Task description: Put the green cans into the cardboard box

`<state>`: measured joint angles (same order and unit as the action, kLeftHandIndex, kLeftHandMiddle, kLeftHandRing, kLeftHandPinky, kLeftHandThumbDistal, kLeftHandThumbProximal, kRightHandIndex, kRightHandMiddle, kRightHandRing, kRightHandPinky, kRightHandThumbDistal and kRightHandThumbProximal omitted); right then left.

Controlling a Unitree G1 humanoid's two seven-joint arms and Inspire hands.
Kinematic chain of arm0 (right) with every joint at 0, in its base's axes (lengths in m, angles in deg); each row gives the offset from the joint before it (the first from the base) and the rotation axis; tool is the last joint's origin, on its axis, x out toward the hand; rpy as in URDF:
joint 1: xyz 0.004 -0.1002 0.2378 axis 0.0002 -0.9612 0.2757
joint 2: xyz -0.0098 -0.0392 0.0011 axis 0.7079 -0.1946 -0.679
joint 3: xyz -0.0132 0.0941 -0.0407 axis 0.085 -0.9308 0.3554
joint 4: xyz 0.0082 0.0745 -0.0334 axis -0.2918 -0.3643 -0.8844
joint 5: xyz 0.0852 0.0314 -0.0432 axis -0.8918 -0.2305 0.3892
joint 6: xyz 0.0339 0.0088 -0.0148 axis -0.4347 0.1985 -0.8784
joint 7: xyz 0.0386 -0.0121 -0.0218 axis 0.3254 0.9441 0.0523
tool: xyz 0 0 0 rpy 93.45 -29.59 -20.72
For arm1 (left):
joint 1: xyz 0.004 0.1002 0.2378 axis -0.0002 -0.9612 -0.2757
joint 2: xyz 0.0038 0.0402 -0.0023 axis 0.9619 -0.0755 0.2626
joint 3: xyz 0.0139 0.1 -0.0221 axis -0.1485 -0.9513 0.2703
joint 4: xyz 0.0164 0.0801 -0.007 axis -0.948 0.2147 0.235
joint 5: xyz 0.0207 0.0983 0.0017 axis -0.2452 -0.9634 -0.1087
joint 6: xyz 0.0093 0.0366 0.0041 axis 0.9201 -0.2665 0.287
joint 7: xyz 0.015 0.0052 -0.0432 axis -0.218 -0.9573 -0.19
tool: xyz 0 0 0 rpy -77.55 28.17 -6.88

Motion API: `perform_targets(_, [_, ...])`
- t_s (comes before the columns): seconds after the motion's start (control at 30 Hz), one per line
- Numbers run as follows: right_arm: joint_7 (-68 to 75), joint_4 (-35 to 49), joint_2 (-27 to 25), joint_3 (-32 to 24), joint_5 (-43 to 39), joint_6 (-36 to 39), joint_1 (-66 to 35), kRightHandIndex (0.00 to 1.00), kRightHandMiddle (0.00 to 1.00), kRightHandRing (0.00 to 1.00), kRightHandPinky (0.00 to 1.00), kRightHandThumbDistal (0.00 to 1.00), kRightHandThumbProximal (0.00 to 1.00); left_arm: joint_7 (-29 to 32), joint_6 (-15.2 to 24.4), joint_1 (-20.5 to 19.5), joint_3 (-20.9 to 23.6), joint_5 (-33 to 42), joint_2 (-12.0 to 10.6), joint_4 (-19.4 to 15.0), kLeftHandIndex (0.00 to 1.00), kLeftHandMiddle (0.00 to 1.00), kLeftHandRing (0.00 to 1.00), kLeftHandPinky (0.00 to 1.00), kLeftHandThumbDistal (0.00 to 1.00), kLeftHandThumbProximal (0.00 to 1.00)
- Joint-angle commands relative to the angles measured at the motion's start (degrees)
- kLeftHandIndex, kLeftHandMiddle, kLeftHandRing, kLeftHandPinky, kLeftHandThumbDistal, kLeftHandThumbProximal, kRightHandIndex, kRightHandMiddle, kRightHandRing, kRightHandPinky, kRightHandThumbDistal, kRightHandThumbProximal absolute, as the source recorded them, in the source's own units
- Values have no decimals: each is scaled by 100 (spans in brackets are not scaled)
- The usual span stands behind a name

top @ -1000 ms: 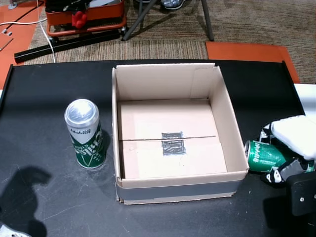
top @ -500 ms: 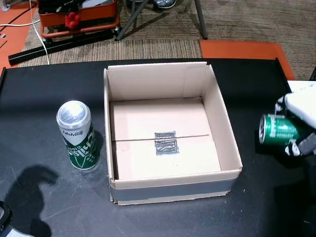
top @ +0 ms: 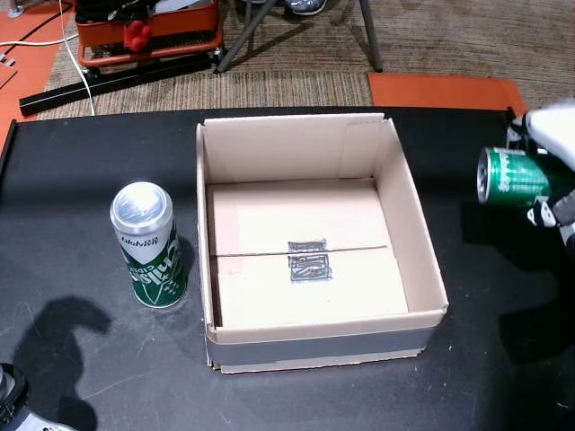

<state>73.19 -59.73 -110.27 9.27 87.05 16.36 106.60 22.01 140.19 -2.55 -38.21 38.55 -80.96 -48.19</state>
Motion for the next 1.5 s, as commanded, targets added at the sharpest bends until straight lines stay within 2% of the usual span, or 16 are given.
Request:
perform_targets(0.0, [306,298,-166,-173,-118,230,597,0,0,26,19,42,0,-99,380,280,195,-124,-1081,180,29,40,65,72,51,63])
perform_targets(0.07, [284,433,-142,-193,-131,347,757,0,4,34,37,48,0,-178,447,290,161,-159,-1075,259,29,39,66,72,53,62])
perform_targets(0.13, [127,550,-94,-231,-183,420,904,0,9,39,38,52,0,-229,597,308,152,-223,-1053,371,27,38,66,73,52,67])
perform_targets(0.23, [-82,730,26,-317,-251,484,1077,0,8,36,29,53,0,-278,939,420,206,-257,-1038,586,27,40,69,75,50,72])
perform_targets(0.37, [-27,944,230,-319,-144,478,1246,0,8,36,29,45,0,-156,1099,550,227,-131,-972,815,28,41,70,77,51,75])
perform_targets(0.57, [-152,1104,591,-267,-78,430,1469,0,1,21,21,56,0,233,956,704,391,85,-949,1020,32,44,69,79,46,76])
perform_targets(0.67, [168,1026,839,-116,136,447,1539,0,0,25,15,33,0,640,628,794,568,305,-983,1031,33,45,70,78,43,74])
perform_targets(0.83, [247,962,1232,111,387,330,1656,0,7,37,19,51,0,922,500,908,783,392,-1063,1076,33,45,70,78,43,73])
perform_targets(0.9, [169,932,1365,176,410,272,1684,0,7,36,24,48,0,988,487,957,864,403,-1119,1069,33,45,69,77,42,73])
perform_targets(1.0, [163,865,1588,283,430,262,1685,0,1,33,14,36,0,1082,481,1004,995,399,-1174,1058,31,44,69,78,43,73])
perform_targets(1.03, [189,839,1651,322,432,261,1675,0,1,33,19,45,0,1030,503,1020,1045,397,-1220,1038,30,43,69,76,46,73])
perform_targets(1.07, [145,815,1706,340,411,242,1655,0,2,34,22,41,0,984,565,1029,1084,367,-1249,1026,29,42,70,76,45,74])
perform_targets(1.13, [117,771,1776,385,411,213,1623,0,2,34,20,37,0,947,692,1042,1130,288,-1275,1003,29,43,71,77,44,78])
perform_targets(1.3, [490,655,1926,614,575,154,1549,0,0,31,10,49,0,954,674,981,1072,272,-1339,864,33,46,71,78,39,78])
perform_targets(1.37, [631,611,1984,688,639,120,1520,0,1,37,15,49,0,1041,592,943,1044,304,-1332,814,34,47,73,78,40,79])
perform_targets(1.47, [722,555,2026,768,653,122,1496,0,4,41,35,48,0,1029,585,913,1047,307,-1332,767,35,48,73,79,40,80])
